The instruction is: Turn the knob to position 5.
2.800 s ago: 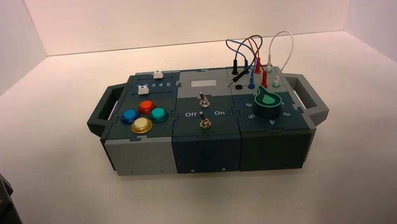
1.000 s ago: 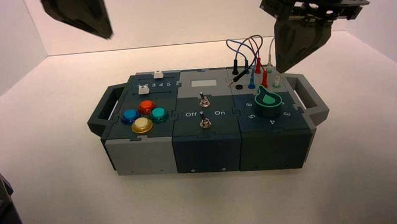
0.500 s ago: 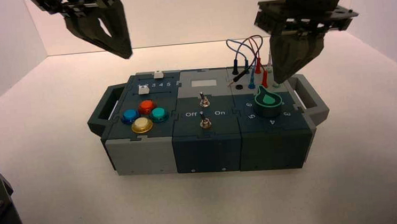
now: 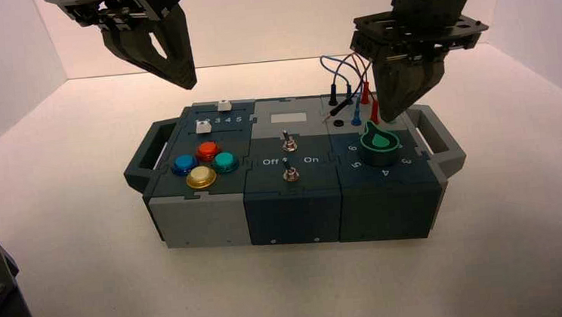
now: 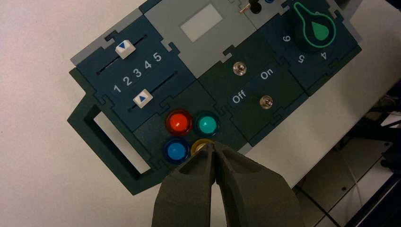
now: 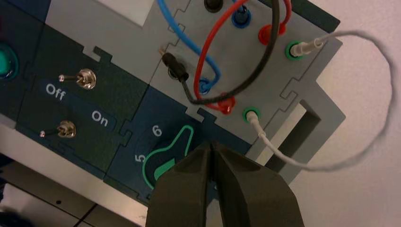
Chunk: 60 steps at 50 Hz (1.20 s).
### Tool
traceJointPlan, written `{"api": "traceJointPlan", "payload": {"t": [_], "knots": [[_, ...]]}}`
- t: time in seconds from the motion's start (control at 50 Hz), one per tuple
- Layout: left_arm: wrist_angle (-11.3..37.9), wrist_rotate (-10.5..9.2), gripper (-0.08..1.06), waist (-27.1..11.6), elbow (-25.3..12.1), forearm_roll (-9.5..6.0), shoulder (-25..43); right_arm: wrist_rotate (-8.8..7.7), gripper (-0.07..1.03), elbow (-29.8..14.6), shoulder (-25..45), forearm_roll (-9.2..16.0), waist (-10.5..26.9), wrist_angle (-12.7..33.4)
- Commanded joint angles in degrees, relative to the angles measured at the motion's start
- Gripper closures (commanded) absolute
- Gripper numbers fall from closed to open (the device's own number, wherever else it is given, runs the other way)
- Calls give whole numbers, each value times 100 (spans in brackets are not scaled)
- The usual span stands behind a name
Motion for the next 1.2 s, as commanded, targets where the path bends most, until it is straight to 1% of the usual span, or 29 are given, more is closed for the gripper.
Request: {"api": "traceJointPlan", "payload": {"t": [0.02,0.32,0.5,0.74,0.94,1.1,1.2], "knots": [[-35,44,101,-53,-185,9,-26,-9,99,-167,62,18,79,-44],[-35,44,101,-281,-176,9,0,-9,99,-246,193,62,105,-97],[-26,44,101,-290,-158,9,26,-9,99,-299,202,88,132,-97],[-9,44,101,-290,-149,9,26,0,99,-396,299,220,316,-88],[70,70,101,-299,-149,9,26,0,99,-369,422,290,343,-88],[79,70,101,-343,-141,9,18,9,99,-369,413,308,387,-53],[79,70,101,-404,-132,9,18,18,99,-396,413,360,431,-44]]}}
